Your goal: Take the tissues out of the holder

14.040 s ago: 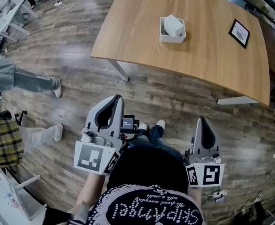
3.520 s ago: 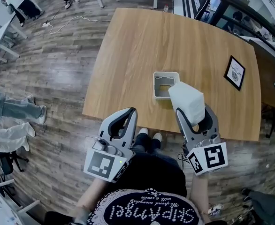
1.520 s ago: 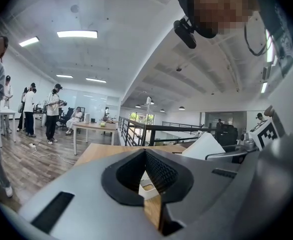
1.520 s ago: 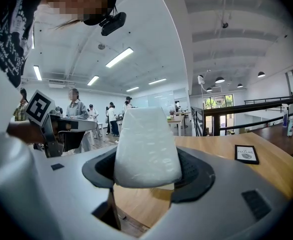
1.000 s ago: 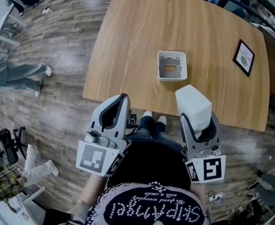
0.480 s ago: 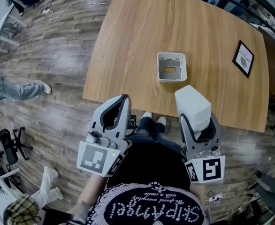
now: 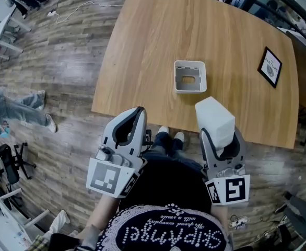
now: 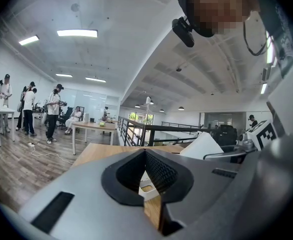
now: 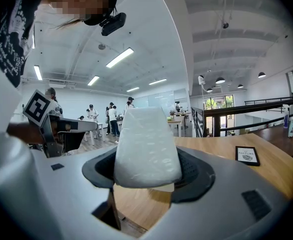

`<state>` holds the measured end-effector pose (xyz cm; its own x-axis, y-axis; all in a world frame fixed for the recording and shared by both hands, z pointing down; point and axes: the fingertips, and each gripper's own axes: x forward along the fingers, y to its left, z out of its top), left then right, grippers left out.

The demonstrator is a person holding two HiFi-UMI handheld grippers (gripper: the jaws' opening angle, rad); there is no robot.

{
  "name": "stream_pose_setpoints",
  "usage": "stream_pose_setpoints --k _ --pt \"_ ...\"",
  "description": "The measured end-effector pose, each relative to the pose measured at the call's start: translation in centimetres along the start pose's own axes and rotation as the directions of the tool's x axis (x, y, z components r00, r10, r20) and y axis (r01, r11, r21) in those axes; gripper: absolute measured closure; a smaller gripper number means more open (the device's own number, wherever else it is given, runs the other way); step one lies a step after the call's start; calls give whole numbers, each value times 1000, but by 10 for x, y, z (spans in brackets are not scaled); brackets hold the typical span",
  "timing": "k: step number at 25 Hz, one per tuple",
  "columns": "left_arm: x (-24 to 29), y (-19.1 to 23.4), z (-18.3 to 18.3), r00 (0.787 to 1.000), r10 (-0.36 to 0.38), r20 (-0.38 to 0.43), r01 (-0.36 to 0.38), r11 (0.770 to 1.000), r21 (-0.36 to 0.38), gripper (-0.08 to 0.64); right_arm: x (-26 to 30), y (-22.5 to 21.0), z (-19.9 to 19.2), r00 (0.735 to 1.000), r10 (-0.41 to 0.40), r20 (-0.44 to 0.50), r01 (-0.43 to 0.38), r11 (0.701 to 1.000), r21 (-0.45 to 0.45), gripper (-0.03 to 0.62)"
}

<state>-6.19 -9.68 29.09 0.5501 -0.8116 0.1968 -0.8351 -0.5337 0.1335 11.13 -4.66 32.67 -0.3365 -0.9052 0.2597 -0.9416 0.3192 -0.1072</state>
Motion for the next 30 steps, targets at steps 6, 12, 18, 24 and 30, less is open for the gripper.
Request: stream_pose_setpoints --k 6,12,18,24,30 --pt "1 -1 1 1000 -4 2 4 1000 0 555 1 1 1 1000 1 -1 -1 1000 -3 305" --pt "2 -3 2 1000 -7 3 7 1000 1 555 0 -2 2 1000 3 0 -3 1000 -5 305" --pt "2 -1 1 1000 -8 7 8 1000 0 555 2 0 2 1000 4 -1 -4 1000 -10 305" --pt "2 1 1 1000 -5 3 5 1000 -1 555 4 2 1 1000 9 -7 -9 1000 -11 305" --pt "3 1 1 1000 -6 6 6 1000 -1 555 4 2 0 1000 10 -12 -10 1000 -11 305"
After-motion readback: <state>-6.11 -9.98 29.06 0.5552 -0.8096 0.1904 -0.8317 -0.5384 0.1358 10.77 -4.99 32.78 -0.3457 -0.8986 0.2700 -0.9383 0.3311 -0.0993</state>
